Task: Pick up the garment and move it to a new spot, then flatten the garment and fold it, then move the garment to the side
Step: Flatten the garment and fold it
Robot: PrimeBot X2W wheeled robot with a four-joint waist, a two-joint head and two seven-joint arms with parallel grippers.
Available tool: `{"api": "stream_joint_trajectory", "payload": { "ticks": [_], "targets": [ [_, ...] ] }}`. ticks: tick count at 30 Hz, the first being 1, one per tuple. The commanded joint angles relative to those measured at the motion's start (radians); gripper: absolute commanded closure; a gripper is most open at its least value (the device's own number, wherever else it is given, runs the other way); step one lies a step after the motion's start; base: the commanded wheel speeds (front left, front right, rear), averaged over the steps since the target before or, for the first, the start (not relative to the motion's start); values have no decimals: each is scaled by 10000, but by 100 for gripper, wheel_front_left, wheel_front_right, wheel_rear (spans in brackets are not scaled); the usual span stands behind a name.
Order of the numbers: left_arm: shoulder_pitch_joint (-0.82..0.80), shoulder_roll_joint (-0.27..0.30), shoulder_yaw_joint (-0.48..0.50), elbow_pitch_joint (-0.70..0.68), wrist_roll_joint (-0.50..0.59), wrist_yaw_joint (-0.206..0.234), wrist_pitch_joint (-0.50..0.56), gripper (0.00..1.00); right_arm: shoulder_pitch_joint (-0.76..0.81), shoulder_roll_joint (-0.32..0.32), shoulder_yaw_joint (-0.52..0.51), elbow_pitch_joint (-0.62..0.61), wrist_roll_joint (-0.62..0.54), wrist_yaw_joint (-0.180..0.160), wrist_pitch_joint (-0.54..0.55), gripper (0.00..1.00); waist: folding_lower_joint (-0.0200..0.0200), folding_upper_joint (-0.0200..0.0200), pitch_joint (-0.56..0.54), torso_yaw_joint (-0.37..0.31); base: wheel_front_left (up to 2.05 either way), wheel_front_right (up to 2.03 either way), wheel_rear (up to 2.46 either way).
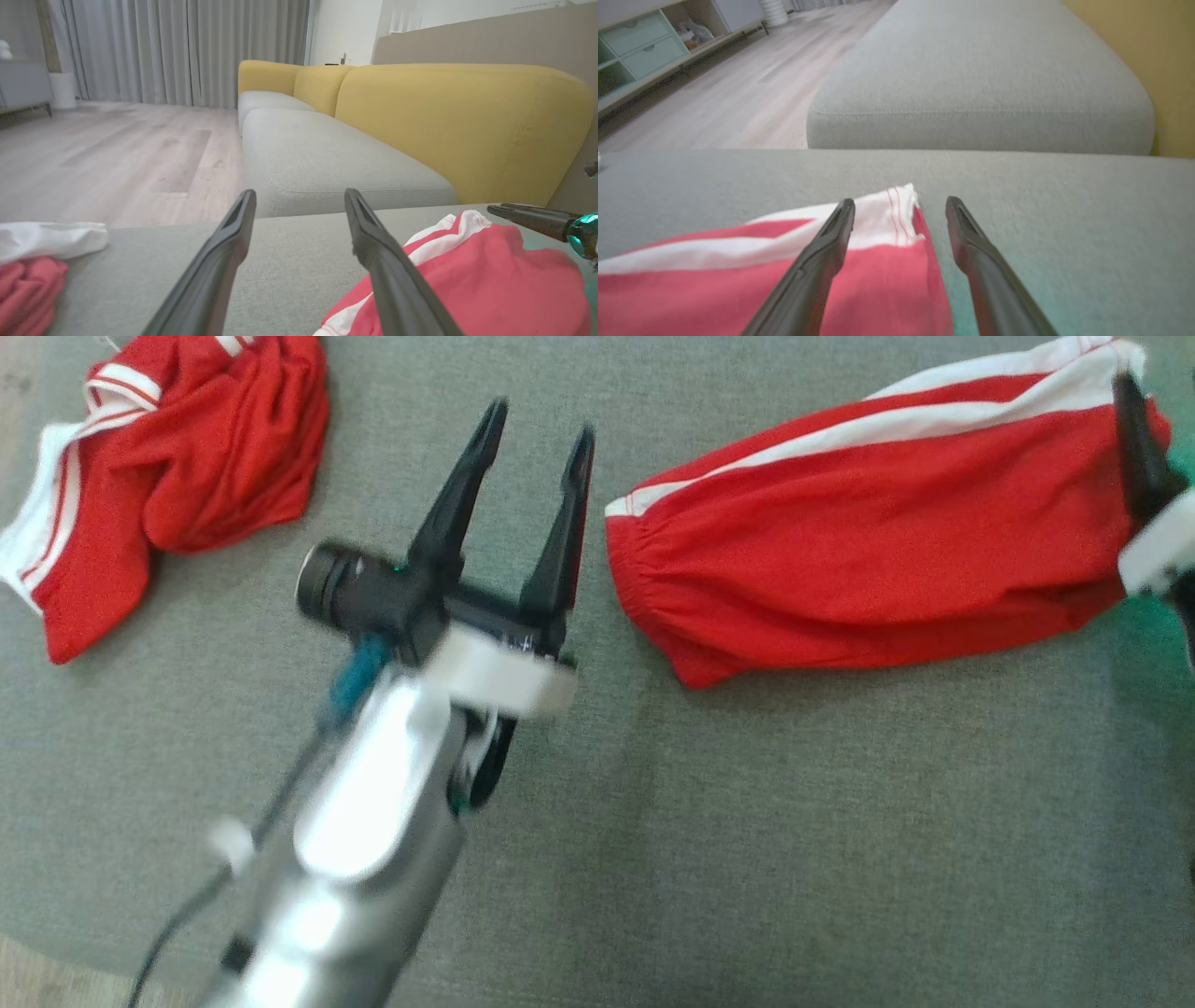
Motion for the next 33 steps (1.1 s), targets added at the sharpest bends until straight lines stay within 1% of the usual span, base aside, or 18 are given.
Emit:
{"api": "stream_joint_trajectory", "payload": {
  "ticks": [1, 4, 7, 8, 9, 10, 11, 14, 18, 20, 23, 25, 27, 28, 33],
  "targets": [
    [704, 146, 608, -760, 798, 357, -43, 0, 324, -193, -33, 120, -3, -7, 40, 0, 1, 0, -201, 106, 0, 0, 0],
    [1677, 145, 1162, -1688, 1789, 851, -43, 0, 555, -220, -89, 896, -103, -7, 416, 0, 1, 0, -451, 304, 0, 0, 0],
    [2553, 145, 1512, -2442, 2490, 1211, -43, 0, 848, -125, -13, 1588, 86, -7, 1050, 0, 1, 0, -721, 526, 0, 0, 0],
    [2819, 145, 1606, -2664, 2709, 1337, -43, 0, 931, -110, 7, 1753, 196, -7, 1200, 19, 1, 0, -808, 589, 0, 0, 0],
    [3091, 145, 1693, -2853, 2886, 1453, -43, 0, 1005, -99, 5, 1885, 292, -7, 1272, 100, 1, 0, -897, 636, 0, 0, 0],
    [3091, 145, 1693, -2853, 2886, 1453, -43, 0, 1005, -99, 5, 1885, 292, -7, 1272, 100, 1, 0, -897, 636, 0, 0, 0],
    [3361, 147, 1768, -3010, 3034, 1552, -43, 0, 1068, -98, -39, 1999, 375, -7, 1251, 100, 1, 0, -991, 667, 0, 0, 0],
    [4131, 163, 1984, -3412, 3290, 1764, -44, 0, 1151, -78, -340, 2290, 490, -7, 788, 100, 1, 0, -1280, 646, 0, 0, 0],
    [4973, 217, 2216, -3741, 3425, 1882, -44, 0, 1304, -139, -634, 2515, 530, -7, 326, 100, 1, 0, -1655, 295, 0, 0, 0],
    [5262, 227, 2296, -3825, 3436, 1864, -44, 0, 1448, -356, -792, 2581, 522, -7, 199, 100, 1, 0, -1811, 28, 0, 0, 0],
    [5479, 228, 2354, -3960, 3490, 1805, -44, 0, 1714, -1007, -1014, 2576, 315, -7, 106, 100, 1, 0, -1877, -357, 0, 0, 0],
    [5450, 230, 2341, -4005, 3552, 1721, -44, 0, 1837, -1400, -1222, 2447, 223, -7, 47, 100, 1, 0, -1811, -567, 0, 0, 0],
    [5348, 233, 2312, -4010, 3622, 1642, -44, 0, 1938, -1661, -1304, 2177, 74, -7, 67, 100, 1, 0, -1745, -735, 0, 0, 0],
    [5246, 227, 2311, -3997, 3630, 1581, -44, 0, 1894, -1687, -1515, 1849, 80, -7, -9, 100, 1, 0, -1696, -882, 0, 0, 0],
    [5071, 216, 2227, -3819, 3664, 1408, -44, 0, 1607, -1258, -1527, 696, -99, -7, 36, 100, 1, 0, -1723, -1064, 0, 0, 0]
  ]
}}
